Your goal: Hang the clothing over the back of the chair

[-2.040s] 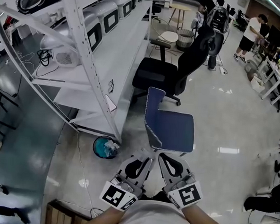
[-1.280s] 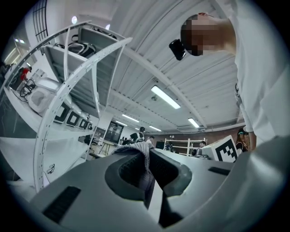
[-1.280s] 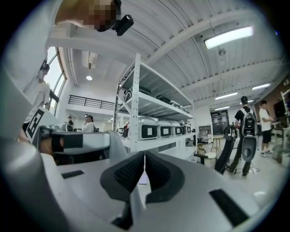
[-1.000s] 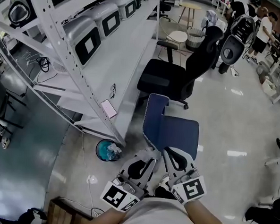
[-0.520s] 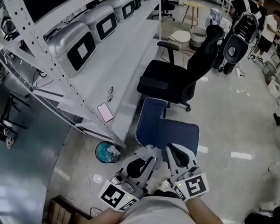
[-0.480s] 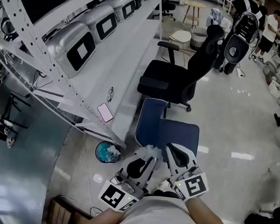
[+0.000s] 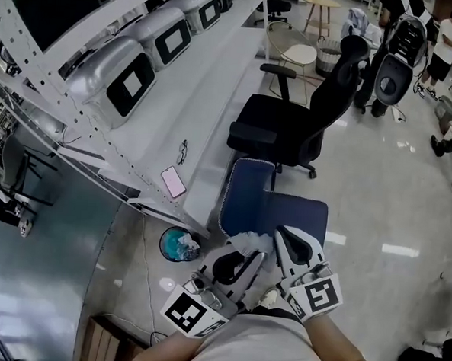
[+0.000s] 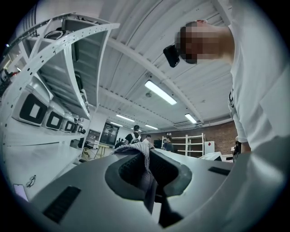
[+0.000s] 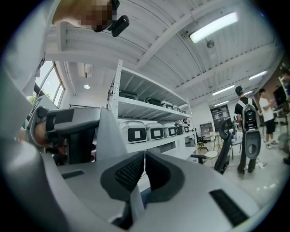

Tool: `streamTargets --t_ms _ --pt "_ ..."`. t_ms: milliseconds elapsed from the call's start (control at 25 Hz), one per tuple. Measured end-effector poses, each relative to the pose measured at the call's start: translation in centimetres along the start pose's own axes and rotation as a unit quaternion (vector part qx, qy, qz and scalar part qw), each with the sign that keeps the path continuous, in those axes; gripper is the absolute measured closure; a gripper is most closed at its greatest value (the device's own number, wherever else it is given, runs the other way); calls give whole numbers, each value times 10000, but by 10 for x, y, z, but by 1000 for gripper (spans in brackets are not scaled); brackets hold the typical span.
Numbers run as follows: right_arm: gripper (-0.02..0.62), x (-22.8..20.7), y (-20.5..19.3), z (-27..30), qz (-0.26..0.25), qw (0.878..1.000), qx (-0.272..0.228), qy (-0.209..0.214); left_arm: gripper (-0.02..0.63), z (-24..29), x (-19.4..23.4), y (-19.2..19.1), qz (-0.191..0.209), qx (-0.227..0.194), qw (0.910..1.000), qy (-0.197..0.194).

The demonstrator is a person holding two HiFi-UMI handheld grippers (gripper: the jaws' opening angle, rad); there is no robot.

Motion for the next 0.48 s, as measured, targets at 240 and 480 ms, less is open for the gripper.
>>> streamTargets --t_ms 240,480 --pt "577 -8 18 -5 97 9983 -204 -539 574 35 11 9 75 142 9953 -953" --pt "577 -15 19 -1 31 9939 -120 -1098 574 90 43 18 128 7 9928 -1190"
Point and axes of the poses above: the fingertips, and each gripper's own axes: z forward along the fingers, x to its left, y out of its top, the point moved 10 cm from there along -z, backward along the fingers, and after that the axes turned 15 degrees about y, right-handed, at the moved point
